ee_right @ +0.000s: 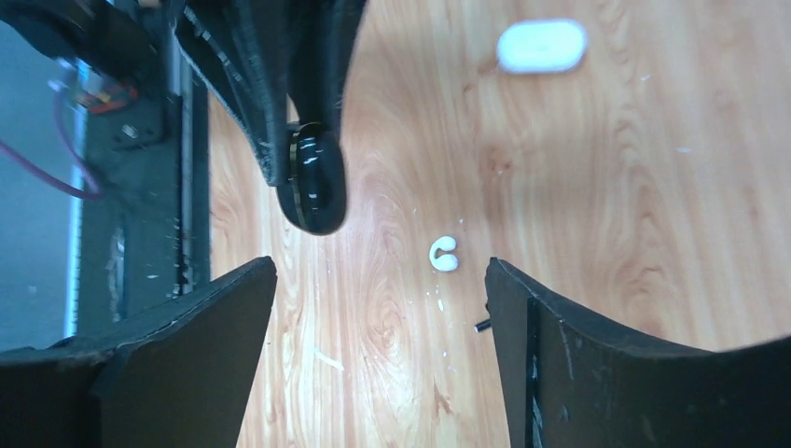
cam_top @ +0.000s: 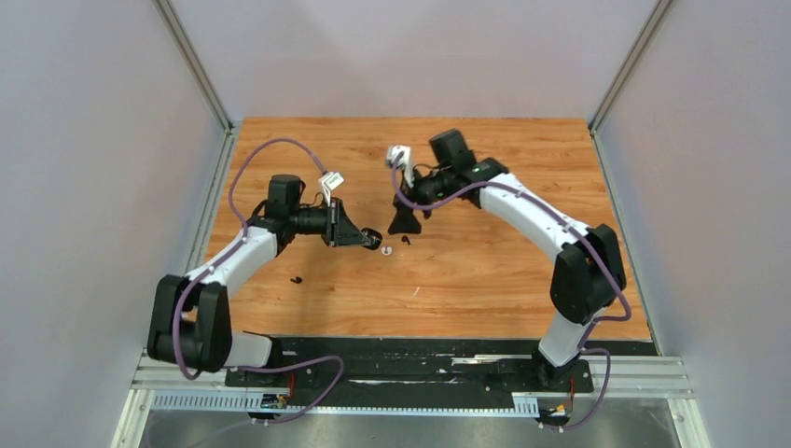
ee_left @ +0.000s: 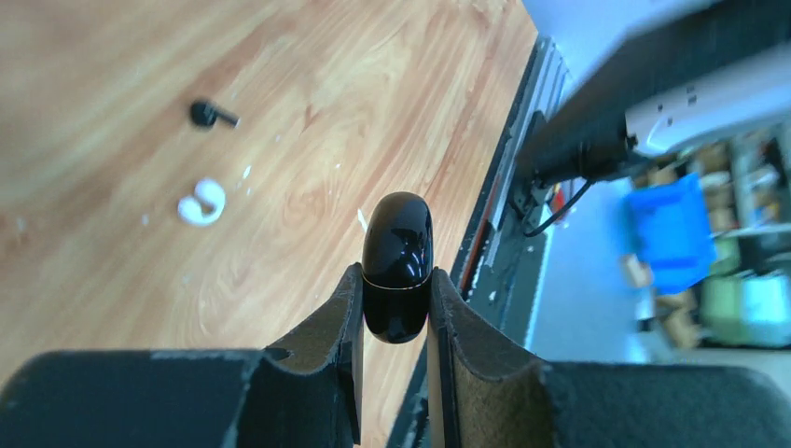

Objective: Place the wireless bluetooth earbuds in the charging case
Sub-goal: Pick up the charging case at the center of the board.

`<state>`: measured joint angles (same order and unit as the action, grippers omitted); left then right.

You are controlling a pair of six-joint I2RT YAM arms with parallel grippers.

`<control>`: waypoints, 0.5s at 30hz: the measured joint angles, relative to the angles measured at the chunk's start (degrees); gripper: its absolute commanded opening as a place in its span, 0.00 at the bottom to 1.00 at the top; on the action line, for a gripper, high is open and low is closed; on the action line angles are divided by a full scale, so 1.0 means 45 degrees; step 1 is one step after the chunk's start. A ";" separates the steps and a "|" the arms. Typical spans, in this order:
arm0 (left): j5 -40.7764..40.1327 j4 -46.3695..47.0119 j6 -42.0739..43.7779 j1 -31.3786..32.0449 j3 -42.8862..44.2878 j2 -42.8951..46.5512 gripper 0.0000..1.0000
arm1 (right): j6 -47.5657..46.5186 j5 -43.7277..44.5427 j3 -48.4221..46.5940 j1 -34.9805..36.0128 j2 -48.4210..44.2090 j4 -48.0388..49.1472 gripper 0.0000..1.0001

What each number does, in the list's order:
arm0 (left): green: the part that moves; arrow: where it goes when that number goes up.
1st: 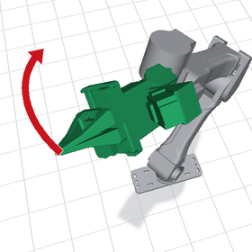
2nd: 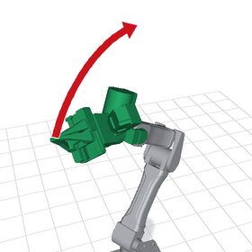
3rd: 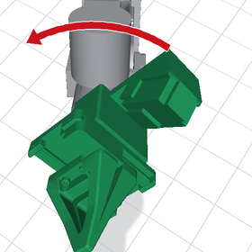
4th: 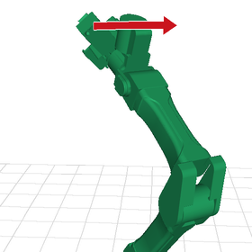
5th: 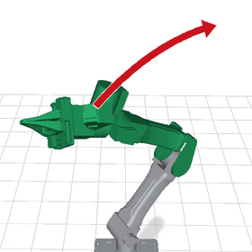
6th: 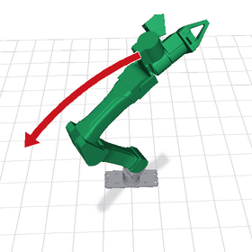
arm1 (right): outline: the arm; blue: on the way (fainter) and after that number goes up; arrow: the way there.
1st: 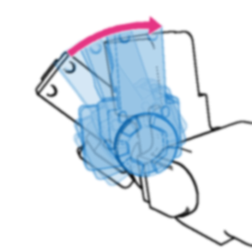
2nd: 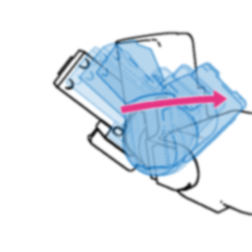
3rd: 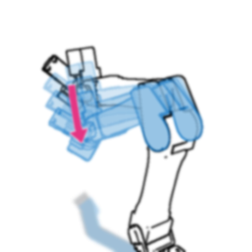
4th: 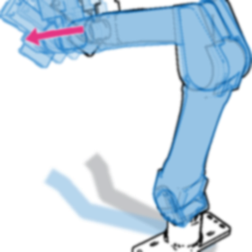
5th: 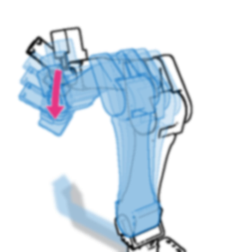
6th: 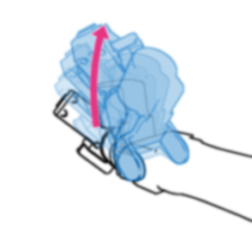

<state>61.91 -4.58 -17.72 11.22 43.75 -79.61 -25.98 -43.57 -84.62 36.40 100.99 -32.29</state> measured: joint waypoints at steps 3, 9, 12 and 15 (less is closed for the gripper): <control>-0.0199 -0.0947 0.2113 0.0704 0.0719 0.1277 0.00 | 0.0092 -0.1506 -0.0869 -0.1132 -0.0583 -0.0899 0.73; -0.1127 -0.1103 0.5469 0.2569 0.1156 0.3881 0.00 | -0.0583 -0.3298 -0.2370 -0.1073 -0.1195 -0.2623 0.61; -0.1651 -0.0777 0.6402 0.3206 0.1287 0.4537 0.00 | -0.1083 -0.3687 -0.2501 -0.0879 -0.1515 -0.3381 0.58; -0.2322 -0.0437 0.7101 0.3327 0.1365 0.4595 0.00 | -0.1608 -0.3711 -0.2511 -0.0821 -0.1870 -0.4095 0.55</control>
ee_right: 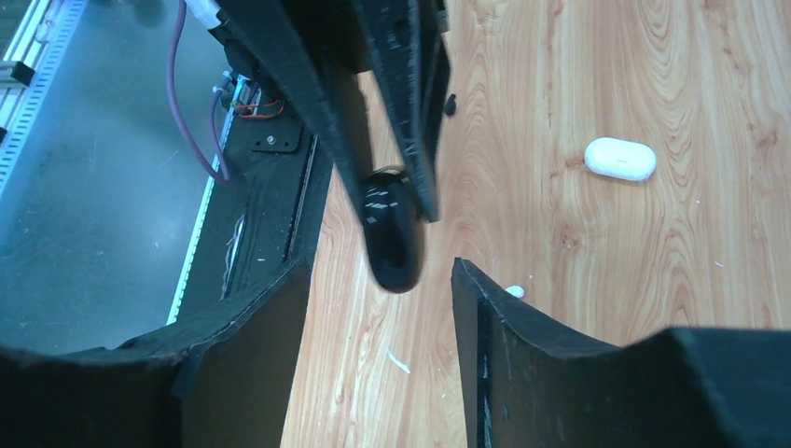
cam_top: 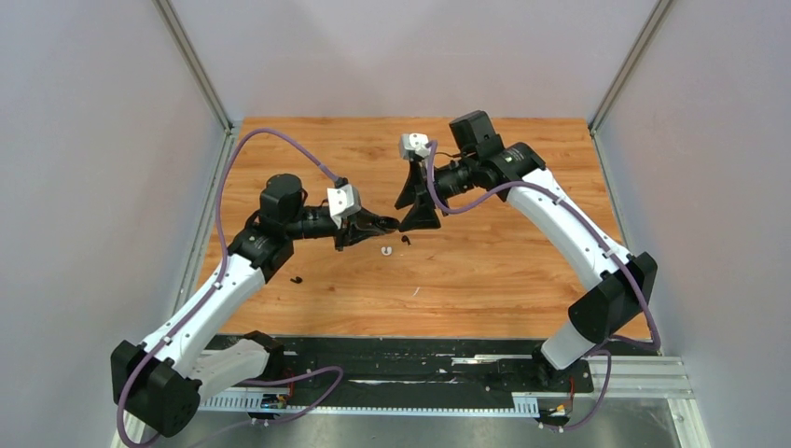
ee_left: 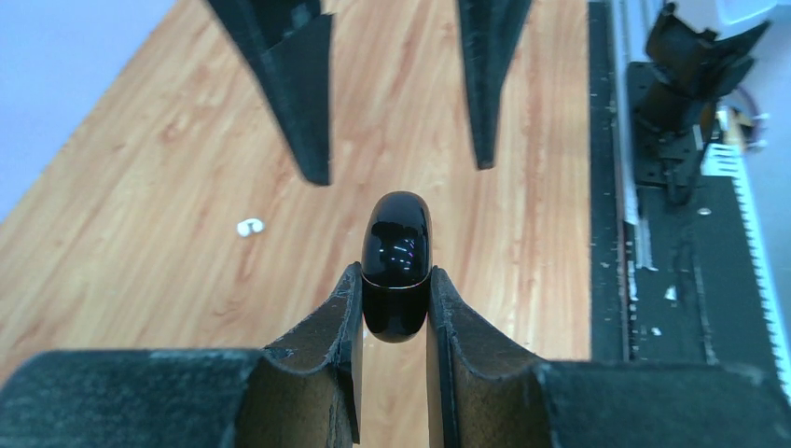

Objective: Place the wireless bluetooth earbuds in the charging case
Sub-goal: Pick up the charging case at the center of the board, then open the charging case at the center of the board.

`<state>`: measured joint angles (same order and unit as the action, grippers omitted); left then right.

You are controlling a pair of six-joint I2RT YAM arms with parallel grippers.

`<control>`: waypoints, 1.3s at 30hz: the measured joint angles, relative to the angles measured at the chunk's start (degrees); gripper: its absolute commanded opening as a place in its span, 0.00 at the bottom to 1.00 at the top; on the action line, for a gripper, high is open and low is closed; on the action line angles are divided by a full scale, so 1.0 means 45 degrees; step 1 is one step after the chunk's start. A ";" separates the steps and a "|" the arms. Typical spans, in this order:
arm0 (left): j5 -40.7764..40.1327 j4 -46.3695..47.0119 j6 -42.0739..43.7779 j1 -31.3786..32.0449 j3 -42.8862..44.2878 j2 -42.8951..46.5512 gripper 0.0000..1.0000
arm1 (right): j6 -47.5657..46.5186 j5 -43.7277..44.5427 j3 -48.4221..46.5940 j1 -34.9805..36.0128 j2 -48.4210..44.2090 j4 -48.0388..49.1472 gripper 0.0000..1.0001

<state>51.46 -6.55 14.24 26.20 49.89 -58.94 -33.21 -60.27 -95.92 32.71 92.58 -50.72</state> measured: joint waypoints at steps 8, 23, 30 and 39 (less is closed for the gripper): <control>-0.0903 0.0787 0.0529 0.0078 0.0000 -0.0209 0.00 | -0.0699 0.0549 0.0525 0.0272 -0.0860 -0.0515 0.49; -0.1268 0.1103 0.0491 0.0486 0.0714 -0.0826 0.00 | -0.0063 0.1855 0.0801 0.0588 -0.0831 -0.0272 0.48; -0.0908 0.0894 0.0160 0.0525 0.0738 -0.1127 0.00 | -0.0024 0.2137 0.0952 0.0588 -0.1613 0.0525 0.58; 0.0170 0.0588 -0.0189 0.0709 0.0855 -0.1107 0.00 | -0.0029 0.3162 0.1957 0.0874 -0.2186 0.1991 0.64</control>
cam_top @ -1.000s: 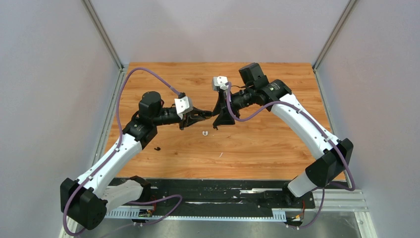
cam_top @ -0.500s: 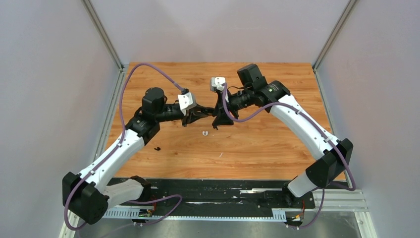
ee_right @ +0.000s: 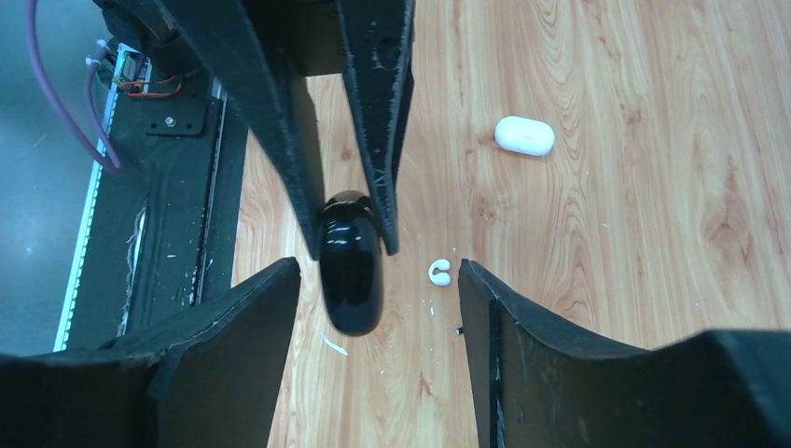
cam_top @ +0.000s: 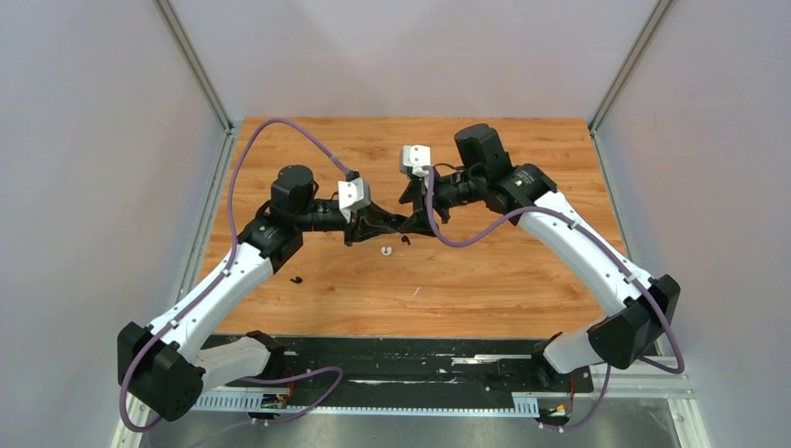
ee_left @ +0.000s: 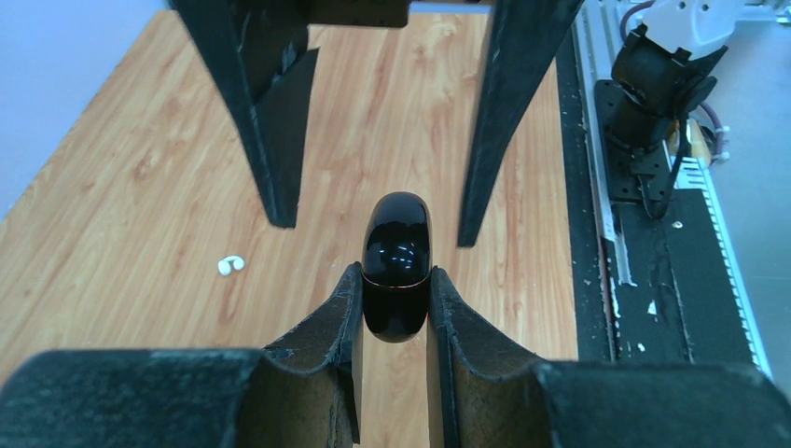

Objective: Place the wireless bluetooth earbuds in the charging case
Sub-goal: Open the charging case at the center of the board.

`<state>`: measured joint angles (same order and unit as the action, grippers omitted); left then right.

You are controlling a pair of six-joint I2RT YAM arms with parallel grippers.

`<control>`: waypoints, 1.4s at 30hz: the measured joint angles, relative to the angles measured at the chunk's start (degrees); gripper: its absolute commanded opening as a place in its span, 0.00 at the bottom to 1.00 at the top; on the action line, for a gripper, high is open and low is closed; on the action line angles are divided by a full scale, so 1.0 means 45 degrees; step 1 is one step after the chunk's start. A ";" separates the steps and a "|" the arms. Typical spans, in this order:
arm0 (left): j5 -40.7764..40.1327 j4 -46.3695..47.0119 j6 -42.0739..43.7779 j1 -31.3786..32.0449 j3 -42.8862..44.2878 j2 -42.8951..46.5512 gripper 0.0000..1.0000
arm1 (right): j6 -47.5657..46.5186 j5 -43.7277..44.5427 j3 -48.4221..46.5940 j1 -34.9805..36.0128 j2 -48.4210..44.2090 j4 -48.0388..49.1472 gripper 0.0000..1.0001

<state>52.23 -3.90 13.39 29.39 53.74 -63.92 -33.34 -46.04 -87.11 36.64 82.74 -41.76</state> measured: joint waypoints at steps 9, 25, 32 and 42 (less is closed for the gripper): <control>0.0155 -0.1054 0.0568 0.0029 0.0049 0.0403 0.00 | 0.0107 0.0894 0.0117 0.0520 0.0335 0.0219 0.54; -0.0559 -0.1088 0.1107 0.0015 0.0073 0.0418 0.00 | 0.0797 0.1433 0.0107 0.0529 0.0427 0.0398 0.48; -0.0724 -0.0933 0.1103 0.0015 0.0073 0.0418 0.00 | 0.1107 0.1496 0.0107 0.0413 0.0427 0.0510 0.48; -0.0840 -0.0831 0.1083 0.0015 0.0073 0.0418 0.00 | 0.1399 0.1438 0.0107 0.0253 0.0427 0.0602 0.51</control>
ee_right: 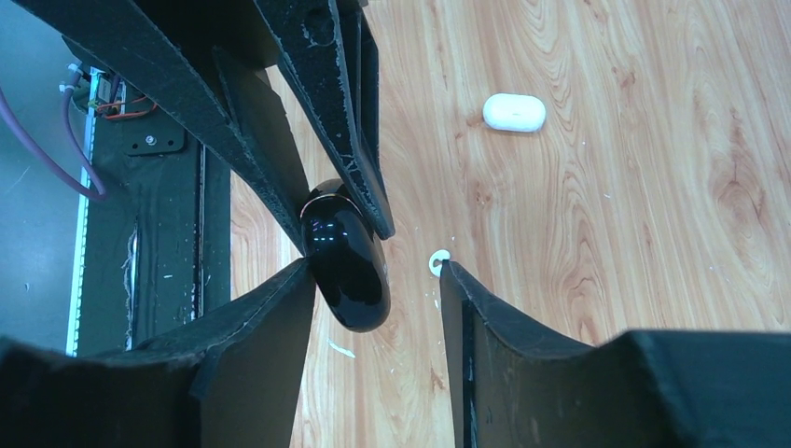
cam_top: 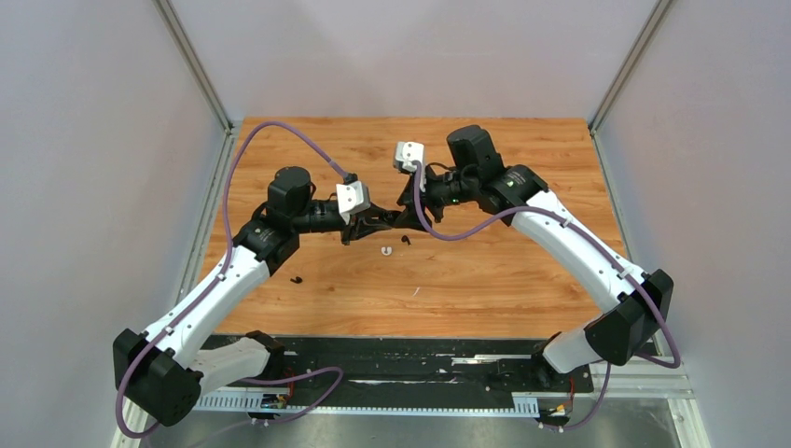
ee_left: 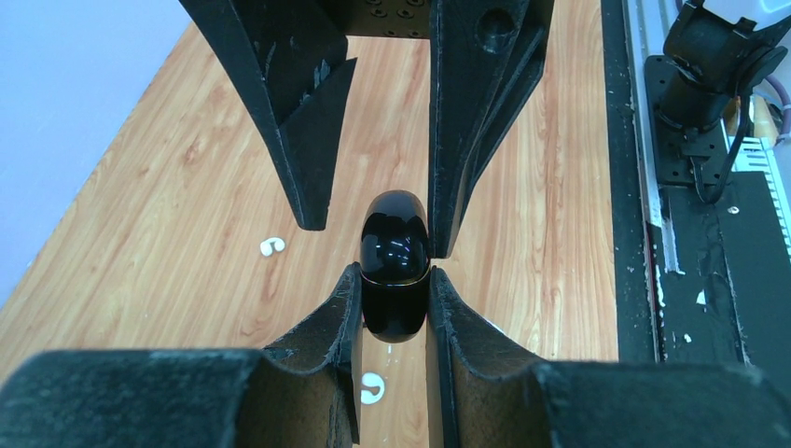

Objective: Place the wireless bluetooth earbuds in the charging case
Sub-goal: Open the charging case at the center of the board.

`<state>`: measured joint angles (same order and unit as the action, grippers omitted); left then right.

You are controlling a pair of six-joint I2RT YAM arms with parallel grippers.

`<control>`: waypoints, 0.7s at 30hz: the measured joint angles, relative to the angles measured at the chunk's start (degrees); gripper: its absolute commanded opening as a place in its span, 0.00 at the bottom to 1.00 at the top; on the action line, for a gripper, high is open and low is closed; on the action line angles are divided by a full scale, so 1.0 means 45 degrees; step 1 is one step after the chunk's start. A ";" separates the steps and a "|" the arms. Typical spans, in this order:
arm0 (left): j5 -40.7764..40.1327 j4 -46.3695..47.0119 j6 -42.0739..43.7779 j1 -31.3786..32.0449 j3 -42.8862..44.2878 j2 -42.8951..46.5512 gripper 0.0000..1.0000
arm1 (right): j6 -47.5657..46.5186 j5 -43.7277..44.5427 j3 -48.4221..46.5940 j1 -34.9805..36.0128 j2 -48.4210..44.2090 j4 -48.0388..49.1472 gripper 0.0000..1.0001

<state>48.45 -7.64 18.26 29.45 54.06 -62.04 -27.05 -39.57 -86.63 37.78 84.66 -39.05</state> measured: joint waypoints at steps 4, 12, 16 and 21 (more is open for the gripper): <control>-0.0044 0.0015 -0.0024 0.0000 0.0000 0.0000 0.00 | 0.0107 0.0005 0.0010 -0.0058 0.0000 0.0063 0.53; -0.0097 0.0005 -0.0175 0.0000 -0.0151 -0.0005 0.00 | 0.0345 0.0107 0.0602 -0.0170 -0.0267 0.0452 0.52; -0.0141 0.0010 -0.0228 -0.0005 -0.0194 -0.0010 0.00 | 0.0457 0.0219 0.0656 -0.0180 -0.0277 0.0491 0.52; -0.0204 0.0063 -0.0267 -0.0039 -0.0199 -0.0010 0.00 | 0.0583 0.0335 0.0661 -0.0180 -0.0287 0.0593 0.49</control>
<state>47.53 -7.35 17.06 29.28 53.17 -62.08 -24.43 -38.06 -83.66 36.97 83.37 -36.38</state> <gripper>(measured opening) 0.295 0.518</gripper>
